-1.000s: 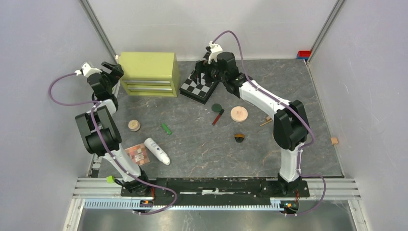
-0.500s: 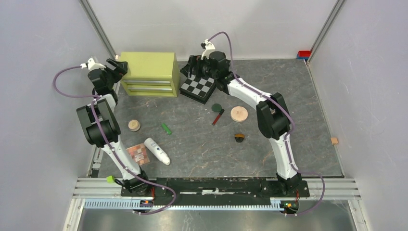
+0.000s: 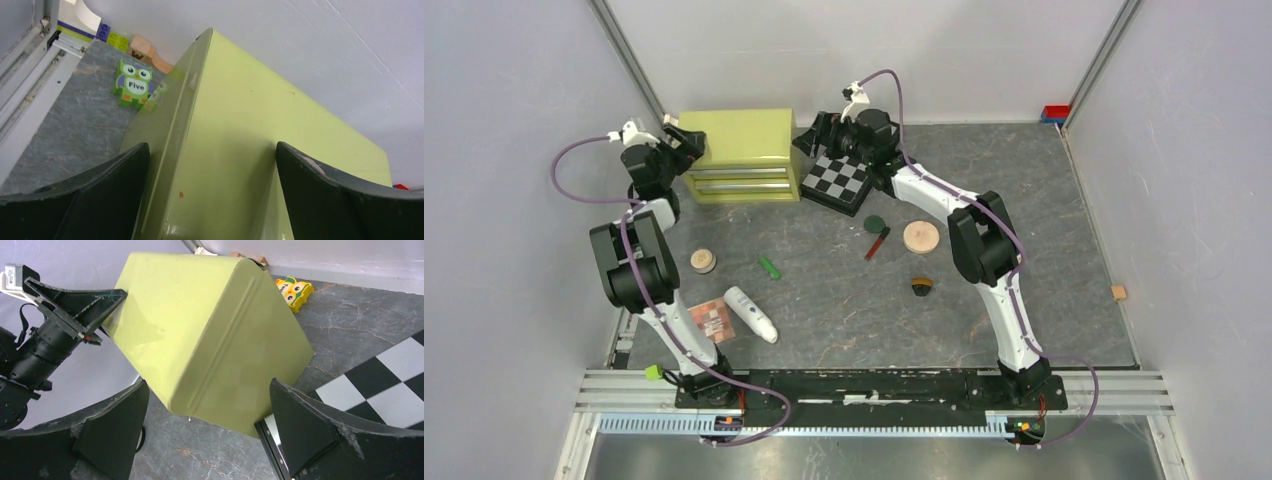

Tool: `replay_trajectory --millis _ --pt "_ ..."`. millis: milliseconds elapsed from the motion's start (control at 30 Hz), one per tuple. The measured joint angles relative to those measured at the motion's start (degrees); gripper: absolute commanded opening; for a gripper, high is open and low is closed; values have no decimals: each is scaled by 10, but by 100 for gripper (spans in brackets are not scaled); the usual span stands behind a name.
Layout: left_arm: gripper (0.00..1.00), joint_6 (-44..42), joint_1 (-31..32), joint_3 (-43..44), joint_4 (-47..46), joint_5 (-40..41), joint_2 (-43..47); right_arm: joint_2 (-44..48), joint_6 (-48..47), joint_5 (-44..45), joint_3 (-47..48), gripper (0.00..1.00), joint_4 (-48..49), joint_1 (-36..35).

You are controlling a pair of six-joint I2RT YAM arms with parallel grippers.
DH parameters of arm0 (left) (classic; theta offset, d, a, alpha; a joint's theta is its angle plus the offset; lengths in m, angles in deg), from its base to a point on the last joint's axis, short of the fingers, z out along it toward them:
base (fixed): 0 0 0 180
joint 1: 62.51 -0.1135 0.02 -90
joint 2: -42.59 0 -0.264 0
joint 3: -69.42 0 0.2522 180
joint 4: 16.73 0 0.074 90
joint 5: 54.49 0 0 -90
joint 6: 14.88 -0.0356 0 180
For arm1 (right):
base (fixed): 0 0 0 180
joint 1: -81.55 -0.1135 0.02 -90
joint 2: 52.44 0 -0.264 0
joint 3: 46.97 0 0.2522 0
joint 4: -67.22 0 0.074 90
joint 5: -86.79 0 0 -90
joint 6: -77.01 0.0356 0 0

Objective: Organize the makeup
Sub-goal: Move the storage box to the center of the board.

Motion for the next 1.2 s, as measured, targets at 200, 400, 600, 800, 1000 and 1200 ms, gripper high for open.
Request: replay_trajectory --millis 200,400,600,800,1000,1200 --pt "100 -10 36 -36 30 31 45 0 -2 0 3 97 0 1" --pt "100 -20 86 -55 52 40 71 -3 -9 0 3 97 -3 12" --pt "100 -32 118 -57 66 31 78 -33 -12 -4 22 97 -6 41" --pt "100 -59 139 -38 101 33 79 -36 -20 -23 22 97 1 52" --pt "100 -87 176 -8 146 55 77 2 -48 -23 -43 97 32 64" --pt "100 -107 251 29 185 72 63 101 -79 -18 -180 97 47 106"
